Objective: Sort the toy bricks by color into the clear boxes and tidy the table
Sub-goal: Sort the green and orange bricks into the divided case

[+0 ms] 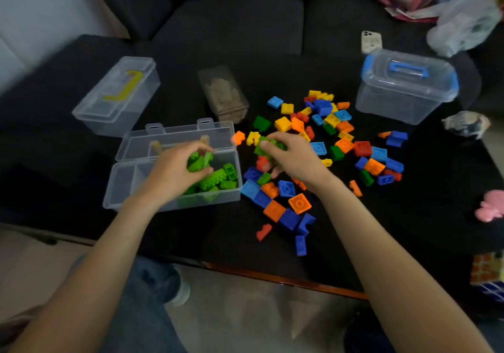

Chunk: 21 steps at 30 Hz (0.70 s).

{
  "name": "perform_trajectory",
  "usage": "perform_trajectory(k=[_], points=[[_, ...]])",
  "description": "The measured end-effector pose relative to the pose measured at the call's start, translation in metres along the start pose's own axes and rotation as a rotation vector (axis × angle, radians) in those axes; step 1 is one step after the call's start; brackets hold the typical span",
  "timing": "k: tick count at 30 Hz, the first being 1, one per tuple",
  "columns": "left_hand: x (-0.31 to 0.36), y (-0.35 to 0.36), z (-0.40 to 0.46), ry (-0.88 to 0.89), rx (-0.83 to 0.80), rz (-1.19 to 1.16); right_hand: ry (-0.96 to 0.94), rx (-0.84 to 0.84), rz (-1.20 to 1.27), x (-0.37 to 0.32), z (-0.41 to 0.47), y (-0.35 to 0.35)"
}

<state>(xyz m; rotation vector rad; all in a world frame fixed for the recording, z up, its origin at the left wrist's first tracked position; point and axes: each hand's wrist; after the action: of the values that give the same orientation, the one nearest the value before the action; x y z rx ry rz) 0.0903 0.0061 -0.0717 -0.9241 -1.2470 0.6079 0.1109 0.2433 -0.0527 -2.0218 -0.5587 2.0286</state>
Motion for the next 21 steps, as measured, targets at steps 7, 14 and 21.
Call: perform_trajectory(k=[7, 14, 21], points=[[-0.004, 0.0, -0.01, 0.021, -0.123, 0.146, -0.106, -0.218, -0.531, -0.031, 0.023, 0.073], [-0.016, -0.001, -0.015, 0.037, -0.055, 0.142, -0.196, -0.261, -0.731, -0.034, 0.018, 0.083], [-0.022, 0.015, -0.01, 0.112, 0.156, 0.141, -0.316, -0.256, -0.948, -0.027, 0.006, 0.076]])
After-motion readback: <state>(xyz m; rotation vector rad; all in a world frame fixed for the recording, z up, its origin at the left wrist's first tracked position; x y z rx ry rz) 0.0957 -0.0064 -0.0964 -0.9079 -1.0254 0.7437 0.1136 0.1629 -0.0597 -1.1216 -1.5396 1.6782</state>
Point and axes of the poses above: each hand's wrist, its own z-axis towards the middle knuckle, its own y-axis out of the palm, x = y × z, and after that the axes turned 7 degrees about -y, right-handed
